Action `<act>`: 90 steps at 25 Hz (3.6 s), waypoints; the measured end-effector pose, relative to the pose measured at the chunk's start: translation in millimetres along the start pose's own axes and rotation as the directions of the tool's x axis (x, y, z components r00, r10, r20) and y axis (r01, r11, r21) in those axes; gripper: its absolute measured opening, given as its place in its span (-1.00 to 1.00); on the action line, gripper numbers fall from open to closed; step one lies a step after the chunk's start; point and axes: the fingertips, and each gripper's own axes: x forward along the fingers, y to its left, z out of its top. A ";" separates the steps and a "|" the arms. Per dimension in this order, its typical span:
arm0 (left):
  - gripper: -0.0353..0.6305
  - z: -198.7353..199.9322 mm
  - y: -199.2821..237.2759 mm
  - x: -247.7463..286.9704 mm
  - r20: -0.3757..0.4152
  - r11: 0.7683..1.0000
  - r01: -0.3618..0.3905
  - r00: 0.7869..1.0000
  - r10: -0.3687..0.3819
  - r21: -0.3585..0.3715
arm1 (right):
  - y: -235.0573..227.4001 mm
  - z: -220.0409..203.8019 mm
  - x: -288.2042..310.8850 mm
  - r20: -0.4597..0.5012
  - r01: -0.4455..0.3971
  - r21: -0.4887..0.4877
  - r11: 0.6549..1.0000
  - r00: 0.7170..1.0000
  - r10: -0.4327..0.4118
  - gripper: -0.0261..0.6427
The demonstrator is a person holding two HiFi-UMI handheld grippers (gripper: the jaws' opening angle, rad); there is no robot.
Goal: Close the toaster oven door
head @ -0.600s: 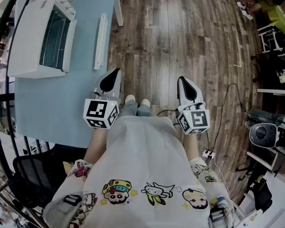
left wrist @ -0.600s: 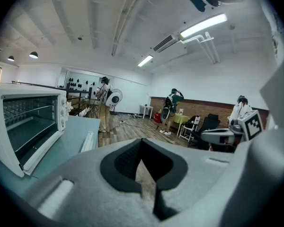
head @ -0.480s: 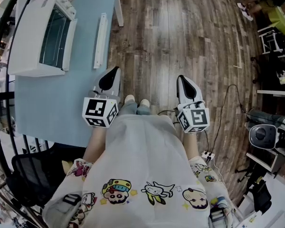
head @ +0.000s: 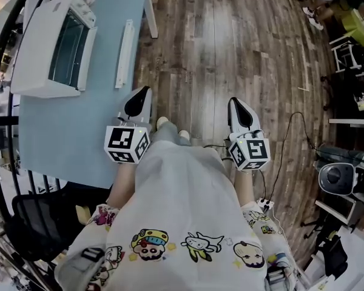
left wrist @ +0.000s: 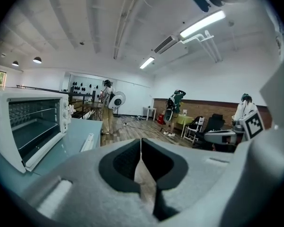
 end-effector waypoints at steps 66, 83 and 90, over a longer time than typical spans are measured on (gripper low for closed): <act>-0.43 73.5 288.0 77.6 0.010 0.328 -0.856 0.354 0.935 -0.400 | 209.2 132.8 523.9 -0.272 -0.963 -0.176 0.203 0.246 0.930 -0.47; -0.42 20.9 191.3 36.1 -0.200 -0.105 -0.878 -0.011 0.980 -0.467 | 252.6 91.6 470.2 -0.410 -0.978 -0.077 -0.192 -0.144 0.900 -0.47; -0.42 10.1 185.9 22.2 -0.204 -0.127 -0.869 -0.030 0.978 -0.477 | 259.2 86.2 455.9 -0.413 -0.976 -0.082 -0.201 -0.150 0.898 -0.47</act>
